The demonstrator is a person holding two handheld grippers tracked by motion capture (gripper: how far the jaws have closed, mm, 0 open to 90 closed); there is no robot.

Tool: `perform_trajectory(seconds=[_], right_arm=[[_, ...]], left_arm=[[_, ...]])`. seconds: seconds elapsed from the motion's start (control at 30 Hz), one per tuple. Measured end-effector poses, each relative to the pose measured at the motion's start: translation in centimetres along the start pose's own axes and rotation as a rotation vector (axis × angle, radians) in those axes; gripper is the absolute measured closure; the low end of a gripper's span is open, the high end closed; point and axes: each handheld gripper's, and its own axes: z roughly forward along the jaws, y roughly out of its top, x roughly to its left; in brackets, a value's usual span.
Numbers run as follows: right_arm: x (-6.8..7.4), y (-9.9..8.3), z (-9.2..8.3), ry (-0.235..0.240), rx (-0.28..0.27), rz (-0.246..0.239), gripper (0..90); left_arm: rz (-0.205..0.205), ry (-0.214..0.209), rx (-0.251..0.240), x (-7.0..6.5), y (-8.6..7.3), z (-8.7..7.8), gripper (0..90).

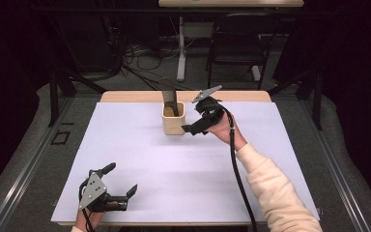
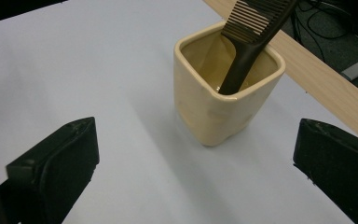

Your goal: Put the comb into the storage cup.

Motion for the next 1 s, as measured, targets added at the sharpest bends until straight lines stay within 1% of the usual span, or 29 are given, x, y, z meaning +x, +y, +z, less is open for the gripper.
perform_trajectory(seconds=[0.2,0.4,0.43,0.5,0.7,0.9,1.0], right_arm=[[0.2,-1.3,-0.9,0.001,-0.002,-0.003,0.0],[0.2,-2.8,-1.8,-0.001,0.011,0.008,0.0],[0.2,-3.1,-1.9,0.003,0.004,0.009,0.0],[0.3,-3.6,-2.2,0.002,0.005,0.016,0.0],[0.7,-5.3,-3.0,0.004,0.01,0.019,0.0],[1.1,-7.0,-3.8,0.007,0.009,0.037,0.0],[1.4,-7.8,-4.1,0.005,0.014,0.038,0.0]], left_arm=[[0.001,-0.001,0.001,0.0,0.0,0.0,0.2],[0.002,0.0,0.002,0.0,0.0,0.0,0.2],[0.003,-0.001,0.003,0.0,0.0,0.0,0.2],[0.005,0.0,0.004,0.0,0.0,0.0,0.2],[0.004,0.0,0.005,0.0,0.0,0.0,0.2],[0.004,0.002,0.005,0.0,0.0,0.0,0.2],[0.002,0.001,0.005,0.0,0.0,0.0,0.2]])
